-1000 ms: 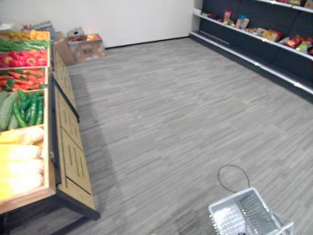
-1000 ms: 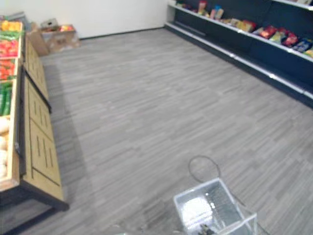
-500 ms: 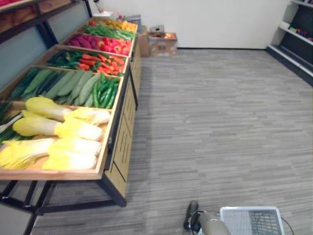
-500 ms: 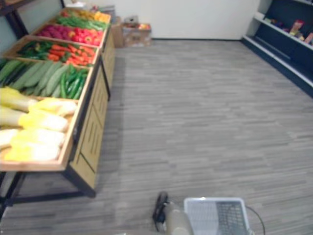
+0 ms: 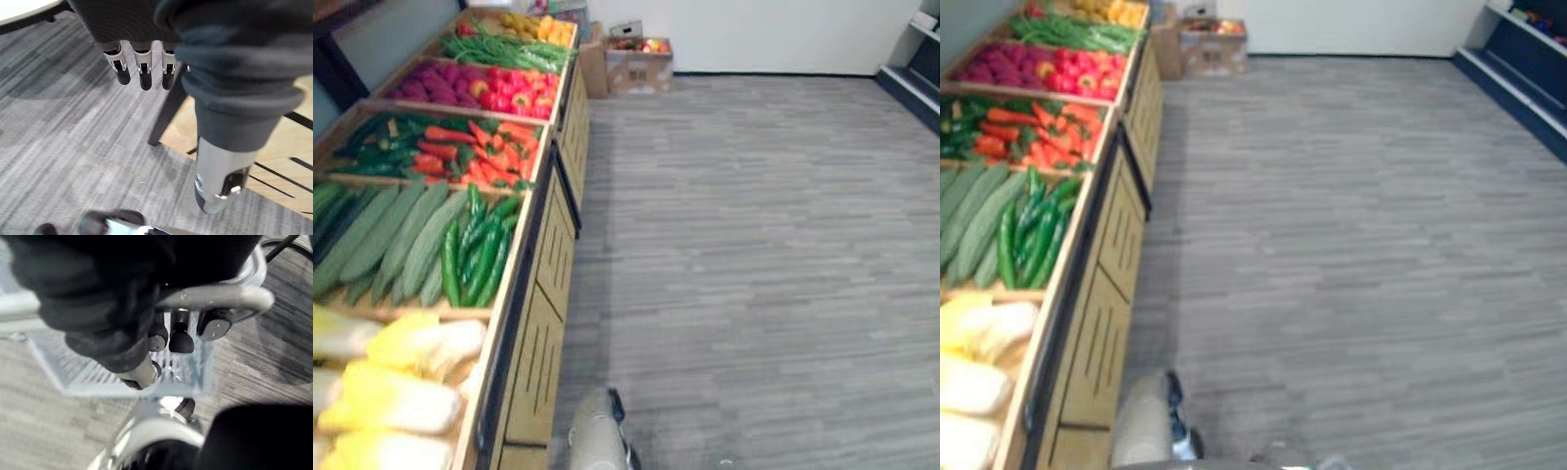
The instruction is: Pick vegetable in the basket
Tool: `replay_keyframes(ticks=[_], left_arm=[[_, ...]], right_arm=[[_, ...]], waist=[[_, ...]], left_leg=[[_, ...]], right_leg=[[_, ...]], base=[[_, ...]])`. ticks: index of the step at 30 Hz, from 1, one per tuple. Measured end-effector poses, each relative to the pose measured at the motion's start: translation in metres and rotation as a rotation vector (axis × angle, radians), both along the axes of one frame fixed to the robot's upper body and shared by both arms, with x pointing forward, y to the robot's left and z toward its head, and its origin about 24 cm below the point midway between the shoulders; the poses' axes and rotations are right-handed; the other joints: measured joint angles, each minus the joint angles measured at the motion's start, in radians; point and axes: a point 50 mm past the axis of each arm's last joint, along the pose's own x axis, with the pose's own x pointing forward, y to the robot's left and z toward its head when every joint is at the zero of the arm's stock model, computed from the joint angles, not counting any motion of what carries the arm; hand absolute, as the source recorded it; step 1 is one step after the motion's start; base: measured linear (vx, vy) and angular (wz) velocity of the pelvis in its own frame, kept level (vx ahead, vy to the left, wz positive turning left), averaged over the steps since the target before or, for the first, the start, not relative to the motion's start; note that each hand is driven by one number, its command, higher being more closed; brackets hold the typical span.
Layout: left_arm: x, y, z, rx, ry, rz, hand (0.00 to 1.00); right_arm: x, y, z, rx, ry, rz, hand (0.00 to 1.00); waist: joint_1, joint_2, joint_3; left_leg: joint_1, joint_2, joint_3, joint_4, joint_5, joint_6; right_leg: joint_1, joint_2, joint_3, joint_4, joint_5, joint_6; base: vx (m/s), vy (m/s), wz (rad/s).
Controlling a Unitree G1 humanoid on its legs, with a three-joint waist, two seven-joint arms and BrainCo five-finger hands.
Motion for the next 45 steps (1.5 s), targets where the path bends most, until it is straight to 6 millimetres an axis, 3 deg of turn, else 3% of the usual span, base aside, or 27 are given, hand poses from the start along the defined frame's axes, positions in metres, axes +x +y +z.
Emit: replay_keyframes(ticks=[1, 2, 3, 4, 5, 7, 9, 10, 11, 14, 16, 18, 20, 22, 23, 24, 25, 26, 27, 30, 32, 34, 36, 38, 40, 41, 45], left_arm=[[-0.005, -0.004, -0.001, -0.015, 0.011, 0.009, 0.0], [-0.02, -0.017, -0.004, -0.057, 0.04, 0.053, 0.0], [-0.03, -0.019, -0.005, -0.068, 0.06, 0.084, 0.0], [-0.031, -0.009, -0.004, -0.052, 0.066, 0.104, 0.0], [-0.031, -0.004, -0.004, -0.042, 0.074, 0.107, 0.0], [-0.033, -0.006, -0.004, -0.051, 0.088, 0.126, 0.0], [-0.045, -0.007, -0.007, -0.128, 0.12, 0.209, 0.0], [-0.049, -0.007, -0.007, -0.15, 0.119, 0.262, 0.0], [-0.049, -0.006, -0.007, -0.157, 0.112, 0.294, 0.0], [-0.055, -0.006, -0.007, -0.149, 0.135, 0.268, 0.0], [-0.056, -0.006, -0.006, -0.122, 0.158, 0.223, 0.0], [-0.059, -0.007, -0.005, -0.078, 0.185, 0.179, 0.0], [-0.058, -0.007, -0.005, -0.045, 0.209, 0.127, 0.0], [-0.043, -0.012, -0.006, -0.04, 0.198, 0.062, 0.0], [-0.036, -0.015, -0.007, -0.045, 0.183, 0.05, 0.0], [-0.025, -0.015, -0.007, -0.043, 0.153, 0.052, 0.0], [-0.016, -0.009, -0.005, -0.023, 0.116, 0.056, 0.0], [-0.013, -0.004, -0.003, -0.01, 0.097, 0.068, 0.0], [-0.014, -0.009, -0.004, -0.019, 0.085, 0.11, 0.0], [-0.028, -0.018, -0.004, -0.037, 0.08, 0.311, 0.0], [-0.043, -0.021, -0.003, -0.02, 0.075, 0.545, 0.0], [-0.047, -0.018, -0.002, 0.021, 0.044, 0.636, 0.0], [-0.049, -0.016, -0.002, 0.043, 0.025, 0.678, 0.0], [-0.046, -0.016, -0.001, 0.053, 0.012, 0.626, 0.0], [-0.037, -0.015, -0.001, 0.068, 0.015, 0.455, 0.0], [-0.033, -0.011, -0.001, 0.07, 0.032, 0.356, 0.0], [-0.036, -0.005, -0.005, -0.099, 0.084, 0.26, 0.0]], right_arm=[[0.002, -0.007, 0.001, -0.02, -0.023, 0.006, 1.0], [0.001, -0.026, 0.005, -0.079, -0.05, 0.0, 1.0], [0.005, -0.034, 0.007, -0.112, -0.077, -0.02, 1.0], [0.016, -0.034, 0.005, -0.127, -0.103, -0.031, 1.0], [0.027, -0.03, 0.004, -0.115, -0.113, -0.015, 1.0], [0.037, -0.021, 0.001, -0.095, -0.124, -0.004, 1.0], [0.029, -0.023, 0.0, -0.107, -0.085, 0.022, 1.0], [0.03, -0.023, 0.0, -0.106, -0.084, 0.043, 1.0], [0.034, -0.023, 0.0, -0.107, -0.097, 0.082, 1.0], [0.042, -0.031, 0.002, -0.134, -0.115, 0.093, 1.0], [0.048, -0.039, 0.004, -0.158, -0.138, 0.09, 1.0], [0.064, -0.047, 0.007, -0.178, -0.186, 0.093, 1.0], [0.071, -0.055, 0.009, -0.199, -0.199, 0.084, 1.0], [0.056, -0.055, 0.007, -0.2, -0.145, 0.071, 1.0], [0.048, -0.051, 0.005, -0.188, -0.115, 0.059, 1.0], [0.03, -0.038, 0.001, -0.151, -0.056, 0.027, 1.0], [0.015, -0.02, -0.002, -0.113, -0.01, -0.012, 1.0], [0.012, -0.014, -0.003, -0.097, -0.009, -0.049, 1.0], [0.007, -0.015, -0.002, -0.106, 0.006, -0.059, 1.0], [0.008, -0.02, -0.002, -0.121, 0.015, 0.006, 1.0], [0.006, -0.018, -0.002, -0.118, 0.044, 0.116, 1.0], [0.002, -0.015, -0.002, -0.107, 0.068, 0.168, 1.0], [0.0, -0.013, -0.002, -0.095, 0.084, 0.189, 1.0], [-0.002, -0.014, -0.002, -0.096, 0.093, 0.185, 1.0], [0.003, -0.015, -0.002, -0.101, 0.081, 0.167, 1.0], [0.008, -0.017, -0.002, -0.107, 0.068, 0.164, 1.0], [0.019, -0.014, -0.002, -0.099, 0.037, 0.138, 1.0]], waist=[[0.001, 0.03, -0.017], [0.014, 0.091, -0.051], [0.017, 0.112, -0.068], [-0.007, 0.068, -0.07], [-0.01, 0.048, -0.081], [0.006, 0.046, -0.095], [0.016, 0.033, -0.143], [0.03, 0.03, -0.16], [0.033, 0.024, -0.164], [0.035, 0.031, -0.163], [0.021, 0.042, -0.168], [-0.004, 0.049, -0.168], [-0.022, 0.066, -0.167], [-0.041, 0.131, -0.16], [-0.053, 0.141, -0.154], [-0.074, 0.132, -0.147], [-0.071, 0.091, -0.153], [-0.068, 0.059, -0.152], [-0.063, 0.067, -0.153], [-0.042, 0.085, -0.15], [-0.031, 0.061, -0.155], [-0.023, 0.044, -0.157], [-0.019, 0.027, -0.159], [-0.016, 0.025, -0.167], [-0.022, 0.031, -0.17], [-0.021, 0.032, -0.169], [-0.017, 0.037, -0.168]], left_leg=[[0.028, -0.023, 0.054, -0.235, 0.028, -0.024], [0.113, -0.045, 0.103, -0.517, 0.159, -0.04], [0.153, -0.054, 0.113, -0.566, 0.067, 0.113], [0.17, -0.099, 0.116, -0.578, -0.004, 0.155], [0.188, -0.128, 0.115, -0.593, -0.042, 0.142], [0.235, -0.161, 0.115, -0.605, -0.092, 0.135], [0.278, -0.206, 0.118, -0.641, -0.123, 0.14], [0.316, -0.235, 0.121, -0.696, -0.126, 0.136], [0.362, -0.252, 0.117, -0.741, -0.125, 0.134], [0.498, -0.293, 0.083, -0.859, -0.115, 0.105], [0.563, -0.305, 0.051, -0.909, -0.111, 0.095], [0.592, -0.306, 0.008, -0.926, -0.106, 0.08], [0.615, -0.292, -0.062, -0.923, -0.093, 0.084], [0.624, -0.252, -0.234, -0.91, -0.103, 0.065], [0.624, -0.249, -0.292, -0.91, -0.104, 0.067], [0.619, -0.265, -0.409, -0.909, -0.107, 0.064], [0.601, -0.319, -0.502, -0.892, -0.107, 0.057], [0.588, -0.341, -0.538, -0.876, -0.111, 0.049], [0.568, -0.353, -0.598, -0.838, -0.115, 0.025], [0.547, -0.271, -0.662, -0.842, -0.092, -0.03], [0.535, -0.199, -0.659, -0.859, -0.063, -0.064], [0.532, -0.183, -0.621, -0.896, -0.003, -0.08], [0.518, -0.184, -0.55, -0.934, 0.062, -0.071], [0.493, -0.198, -0.386, -1.032, 0.172, -0.015], [0.464, -0.182, -0.152, -1.04, 0.162, 0.012], [0.465, -0.176, -0.079, -1.067, 0.197, 0.009], [0.498, -0.216, -0.178, -1.119, 0.231, 0.006]], right_leg=[[0.034, -0.007, 0.01, -0.006, -0.017, 0.029], [0.06, 0.015, 0.044, 0.023, -0.051, 0.058], [0.073, 0.022, 0.066, 0.037, -0.068, 0.056], [0.086, -0.007, 0.071, 0.049, -0.072, 0.055], [0.082, -0.018, 0.104, 0.041, -0.04, 0.073], [0.082, -0.03, 0.117, 0.058, 0.046, 0.055], [0.051, -0.075, 0.127, 0.157, 0.113, 0.073], [0.0, -0.108, 0.121, 0.285, 0.163, 0.069], [-0.06, -0.145, 0.096, 0.446, 0.197, 0.102], [-0.198, -0.241, -0.031, 0.846, 0.173, 0.065], [-0.255, -0.284, -0.1, 0.938, 0.148, 0.026], [-0.334, -0.295, -0.118, 0.93, 0.128, 0.026], [-0.389, -0.249, -0.088, 0.843, 0.077, 0.056], [-0.427, -0.107, 0.069, 0.609, 0.028, 0.073], [-0.428, -0.076, 0.139, 0.544, 0.029, 0.074], [-0.419, -0.028, 0.311, 0.411, 0.04, 0.091], [-0.399, -0.032, 0.469, 0.264, 0.109, 0.144], [-0.402, -0.046, 0.518, 0.233, 0.1, 0.171], [-0.385, -0.058, 0.493, 0.24, 0.022, 0.168], [-0.351, -0.01, 0.377, 0.198, 0.019, 0.129], [-0.278, 0.031, 0.26, 0.114, 0.036, 0.091], [-0.227, 0.026, 0.176, 0.064, 0.044, 0.079], [-0.191, 0.01, 0.092, 0.034, 0.055, 0.081], [-0.178, -0.014, -0.056, 0.009, 0.085, 0.075], [-0.175, -0.019, -0.167, -0.017, 0.088, 0.073], [-0.166, -0.02, -0.207, -0.021, 0.088, 0.073], [-0.11, -0.021, -0.209, -0.016, 0.088, 0.073]], base=[[0.88, 0.344, -0.48], [0.92, 0.386, -0.5], [0.92, 0.417, -0.23], [0.69, 0.306, 0.17], [0.62, 0.275, 0.23], [0.45, 0.232, 0.07], [0.52, 0.293, 0.1], [0.58, 0.305, 0.05], [0.43, 0.209, 0.03], [0.32, 0.14, 0.16], [0.32, 0.045, 0.48], [0.35, -0.063, 0.71], [0.22, -0.155, 0.94], [0.26, -0.298, 1.81], [0.17, -0.315, 2.68], [0.1, -0.337, 2.84], [0.07, -0.345, 2.68], [0.06, -0.355, 2.16], [0.08, -0.329, 1.47], [0.1, -0.296, 1.01], [0.11, -0.329, 1.13], [0.1, -0.248, 1.17], [0.09, -0.112, 1.44], [0.07, -0.033, 1.83], [0.06, 0.055, 1.79], [0.08, 0.076, 1.67], [0.04, 0.096, 1.05]])
